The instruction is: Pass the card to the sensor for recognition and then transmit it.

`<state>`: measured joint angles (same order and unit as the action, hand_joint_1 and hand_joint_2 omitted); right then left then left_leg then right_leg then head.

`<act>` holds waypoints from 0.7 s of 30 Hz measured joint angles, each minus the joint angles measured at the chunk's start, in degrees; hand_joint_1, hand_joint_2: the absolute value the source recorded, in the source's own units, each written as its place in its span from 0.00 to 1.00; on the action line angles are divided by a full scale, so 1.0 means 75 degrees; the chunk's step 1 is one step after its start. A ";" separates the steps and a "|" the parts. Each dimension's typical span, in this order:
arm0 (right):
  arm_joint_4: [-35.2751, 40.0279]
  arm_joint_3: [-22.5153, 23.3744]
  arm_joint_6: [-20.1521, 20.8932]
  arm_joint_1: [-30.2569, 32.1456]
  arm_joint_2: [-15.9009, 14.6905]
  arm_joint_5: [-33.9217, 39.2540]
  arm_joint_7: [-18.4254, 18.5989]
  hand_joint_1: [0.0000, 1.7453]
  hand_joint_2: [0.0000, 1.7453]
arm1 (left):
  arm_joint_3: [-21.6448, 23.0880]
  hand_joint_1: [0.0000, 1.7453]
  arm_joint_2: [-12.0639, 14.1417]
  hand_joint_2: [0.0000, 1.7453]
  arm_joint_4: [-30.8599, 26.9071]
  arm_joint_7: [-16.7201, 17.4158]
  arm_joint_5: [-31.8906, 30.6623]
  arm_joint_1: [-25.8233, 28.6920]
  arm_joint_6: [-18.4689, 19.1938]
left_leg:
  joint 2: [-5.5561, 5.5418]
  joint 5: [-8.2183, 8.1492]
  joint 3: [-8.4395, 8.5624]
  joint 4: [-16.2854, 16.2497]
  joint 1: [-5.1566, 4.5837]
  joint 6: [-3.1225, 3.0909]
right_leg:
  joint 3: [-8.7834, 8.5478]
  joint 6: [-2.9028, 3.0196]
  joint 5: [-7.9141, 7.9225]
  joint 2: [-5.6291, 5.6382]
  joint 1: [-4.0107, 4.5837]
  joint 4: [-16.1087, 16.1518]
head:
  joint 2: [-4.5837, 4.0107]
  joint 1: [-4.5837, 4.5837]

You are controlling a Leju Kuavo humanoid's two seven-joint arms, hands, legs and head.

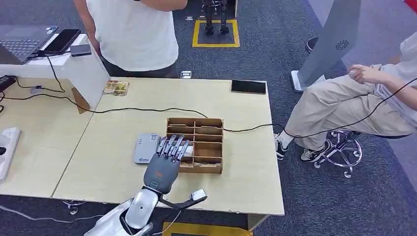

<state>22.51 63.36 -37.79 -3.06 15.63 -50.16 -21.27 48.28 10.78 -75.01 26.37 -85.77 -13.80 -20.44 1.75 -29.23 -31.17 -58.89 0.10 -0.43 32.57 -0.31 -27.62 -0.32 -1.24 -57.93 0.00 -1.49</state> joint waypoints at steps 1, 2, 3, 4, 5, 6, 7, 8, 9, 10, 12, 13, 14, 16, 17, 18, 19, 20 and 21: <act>0.0000 0.0000 0.0000 0.0001 0.0000 -0.0003 0.0000 0.00 1.00 | 0.0000 0.00 -0.0003 1.00 0.0035 -0.0096 0.0000 0.0000 0.0015 | 0.0000 0.0000 0.0000 0.0000 0.0000 0.0000 | 0.0000 0.0000 0.0000 0.0000 0.0000 0.0000 | 0.0000 -0.0003; 0.0000 0.0000 0.0000 0.0000 0.0000 -0.0003 0.0000 0.00 1.00 | 0.0000 0.00 -0.0006 1.00 0.0064 -0.0164 0.0000 0.0001 0.0032 | 0.0000 0.0000 0.0000 0.0000 0.0000 0.0000 | 0.0000 0.0000 0.0000 0.0000 0.0000 0.0000 | 0.0000 0.0000; 0.0000 0.0000 0.0000 0.0001 0.0000 -0.0009 0.0000 0.00 1.00 | 0.0000 0.00 -0.0009 1.00 0.0097 -0.0255 0.0000 0.0002 0.0061 | 0.0000 0.0000 0.0000 0.0000 0.0000 0.0000 | 0.0000 0.0000 0.0000 0.0000 0.0000 0.0000 | 0.0000 -0.0003; 0.0000 0.0000 0.0000 0.0001 0.0000 -0.0009 0.0000 0.00 1.00 | 0.0000 0.00 -0.0009 1.00 0.0114 -0.0341 0.0000 0.0002 0.0067 | 0.0000 0.0000 0.0000 0.0000 0.0000 0.0000 | 0.0000 0.0000 0.0000 0.0000 0.0000 0.0000 | 0.0000 -0.0002; 0.0000 0.0000 0.0000 0.0001 0.0000 -0.0009 -0.0003 0.00 1.00 | 0.0000 0.00 -0.0009 1.00 0.0126 -0.0377 0.0000 0.0003 0.0076 | 0.0000 0.0000 0.0000 0.0000 0.0000 0.0000 | 0.0000 0.0000 0.0000 0.0000 0.0000 0.0000 | 0.0000 0.0000; 0.0000 0.0000 0.0000 0.0001 0.0000 -0.0009 0.0000 0.00 1.00 | 0.0000 0.00 -0.0009 1.00 0.0137 -0.0429 0.0000 0.0003 0.0079 | 0.0000 0.0000 0.0000 0.0000 0.0000 0.0000 | 0.0000 0.0000 0.0000 0.0000 0.0000 0.0000 | 0.0000 -0.0002; 0.0000 0.0000 0.0000 0.0000 0.0000 -0.0009 -0.0003 0.00 1.00 | 0.0000 0.00 -0.0009 1.00 0.0149 -0.0469 0.0000 0.0005 0.0079 | 0.0000 0.0000 0.0000 0.0000 0.0000 0.0000 | 0.0000 0.0000 0.0000 0.0000 0.0000 0.0000 | 0.0000 0.0000; 0.0000 0.0000 0.0000 0.0001 0.0000 -0.0009 -0.0003 0.00 1.00 | 0.0000 0.00 -0.0009 1.00 0.0155 -0.0514 0.0000 0.0008 0.0076 | 0.0000 0.0000 0.0000 0.0000 0.0000 0.0000 | 0.0000 0.0000 0.0000 0.0000 0.0000 0.0000 | 0.0000 -0.0003; 0.0000 0.0000 0.0000 0.0001 0.0000 -0.0009 -0.0003 0.00 1.00 | 0.0000 0.00 -0.0009 1.00 0.0161 -0.0540 0.0000 0.0014 0.0073 | 0.0000 0.0000 0.0000 0.0000 0.0000 0.0000 | 0.0000 0.0000 0.0000 0.0000 0.0000 0.0000 | 0.0000 0.0000; 0.0000 0.0000 0.0000 0.0001 0.0000 -0.0009 -0.0003 0.00 1.00 | 0.0000 0.00 -0.0009 1.00 0.0163 -0.0593 0.0000 0.0018 0.0070 | 0.0000 0.0000 -0.0001 0.0000 0.0000 0.0000 | 0.0000 0.0000 0.0000 0.0000 0.0000 0.0000 | 0.0000 -0.0003; 0.0000 0.0000 0.0000 0.0001 0.0000 -0.0009 -0.0003 0.00 1.00 | 0.0000 0.00 -0.0009 1.00 0.0166 -0.0604 0.0000 0.0037 0.0067 | 0.0000 0.0000 0.0000 0.0000 0.0000 0.0000 | 0.0000 0.0000 0.0000 0.0000 0.0000 0.0000 | -0.0003 -0.0003; 0.0000 0.0000 0.0000 0.0001 0.0000 -0.0009 -0.0003 0.00 1.00 | 0.0000 0.00 -0.0009 1.00 0.0166 -0.0616 0.0000 0.0045 0.0067 | 0.0000 0.0000 -0.0001 0.0000 0.0000 0.0000 | 0.0000 0.0000 0.0000 0.0000 0.0000 0.0000 | 0.0000 0.0000; 0.0000 0.0003 0.0000 0.0000 0.0000 -0.0012 -0.0003 0.00 1.00 | -0.0003 0.00 -0.0009 1.00 0.0166 -0.0627 0.0000 0.0052 0.0067 | 0.0000 0.0000 -0.0001 0.0000 0.0000 0.0000 | 0.0000 0.0000 0.0000 0.0000 0.0000 0.0000 | 0.0000 0.0000; 0.0000 0.0003 0.0000 0.0000 0.0000 -0.0015 -0.0003 0.00 1.00 | 0.0000 0.00 -0.0009 1.00 0.0166 -0.0636 0.0000 0.0059 0.0067 | 0.0000 0.0000 -0.0001 0.0000 0.0000 0.0000 | 0.0000 0.0000 0.0000 0.0000 0.0000 0.0000 | 0.0000 0.0000; 0.0000 0.0003 0.0000 0.0001 0.0000 -0.0020 -0.0003 0.00 1.00 | 0.0000 0.00 -0.0009 1.00 0.0166 -0.0633 0.0000 0.0059 0.0065 | 0.0000 0.0000 -0.0001 0.0000 0.0000 0.0000 | 0.0000 0.0000 0.0000 0.0000 0.0000 0.0000 | 0.0000 0.0000; 0.0000 0.0003 0.0000 0.0001 0.0000 -0.0023 -0.0006 0.00 1.00 | -0.0003 0.00 -0.0009 1.00 0.0166 -0.0593 0.0000 0.0059 0.0050 | 0.0000 0.0000 -0.0001 0.0000 0.0000 0.0000 | 0.0000 0.0000 0.0000 0.0000 0.0000 0.0000 | 0.0000 0.0000; 0.0000 0.0003 0.0000 0.0001 0.0000 -0.0041 -0.0006 0.00 1.00 | -0.0003 0.56 -0.0006 1.00 0.0166 -0.0555 0.0000 0.0058 0.0003 | 0.0000 0.0000 -0.0001 0.0000 0.0000 0.0000 | 0.0000 0.0000 0.0000 0.0000 0.0000 0.0000 | 0.0000 0.0000; 0.0000 0.0003 0.0000 0.0001 0.0000 -0.0055 -0.0009 0.00 1.00 | 0.0000 1.00 -0.0006 1.00 0.0166 -0.0505 0.0000 0.0059 -0.0044 | 0.0000 0.0000 -0.0001 0.0000 0.0000 0.0000 | 0.0000 0.0000 0.0000 0.0000 0.0000 0.0000 | 0.0000 0.0000; -0.0003 0.0003 0.0000 0.0000 0.0000 -0.0064 -0.0012 0.00 1.00 | 0.0000 1.00 -0.0009 1.00 0.0166 -0.0496 0.0000 0.0060 -0.0098 | 0.0000 0.0000 -0.0001 0.0000 0.0000 0.0000 | 0.0000 0.0000 0.0000 0.0000 0.0000 0.0000 | 0.0000 -0.0003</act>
<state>22.49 63.38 -37.79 -3.06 15.63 -50.64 -21.35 48.28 10.71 -73.77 22.64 -85.77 -13.35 -21.18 1.75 -29.23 -31.18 -58.89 0.10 -0.43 32.56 -0.31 -27.62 -0.32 -1.24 -57.94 0.00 -1.51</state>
